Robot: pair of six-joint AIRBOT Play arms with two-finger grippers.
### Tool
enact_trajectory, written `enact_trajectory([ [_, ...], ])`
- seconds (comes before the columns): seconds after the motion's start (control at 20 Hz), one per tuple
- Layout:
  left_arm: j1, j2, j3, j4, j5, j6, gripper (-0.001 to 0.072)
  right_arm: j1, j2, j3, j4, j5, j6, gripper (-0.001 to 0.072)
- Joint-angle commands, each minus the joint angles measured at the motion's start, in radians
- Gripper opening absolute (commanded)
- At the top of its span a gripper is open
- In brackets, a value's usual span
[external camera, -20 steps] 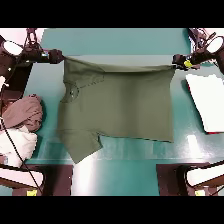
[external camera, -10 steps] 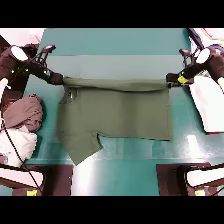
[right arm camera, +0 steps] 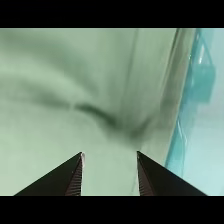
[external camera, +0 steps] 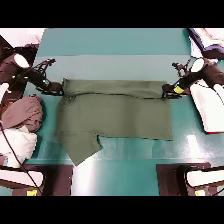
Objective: Fold the shirts.
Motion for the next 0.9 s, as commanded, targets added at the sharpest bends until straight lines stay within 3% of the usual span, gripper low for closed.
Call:
enact_trajectory([
  [0.0, 0.058, 0.115, -0.095, 0.008, -0.074, -0.064, 0.0541, -0.024, 0.107, -0.061, 0.004, 0.078, -0.034, 0.0387],
  [0.4, 0.095, 0.530, -0.724, 0.008, -0.050, -0.117, 0.0541, -0.097, 0.399, -0.308, 0.005, -0.010, -0.034, 0.0378],
  [0.55, 0.095, 0.555, -0.839, -0.024, -0.040, -0.127, 0.0541, -0.105, 0.429, -0.319, 0.004, -0.014, -0.035, 0.0377],
  [0.85, 0.070, 0.554, -0.905, -0.104, 0.108, -0.124, 0.0541, -0.105, 0.430, -0.309, 0.057, -0.036, -0.042, 0.0377],
])
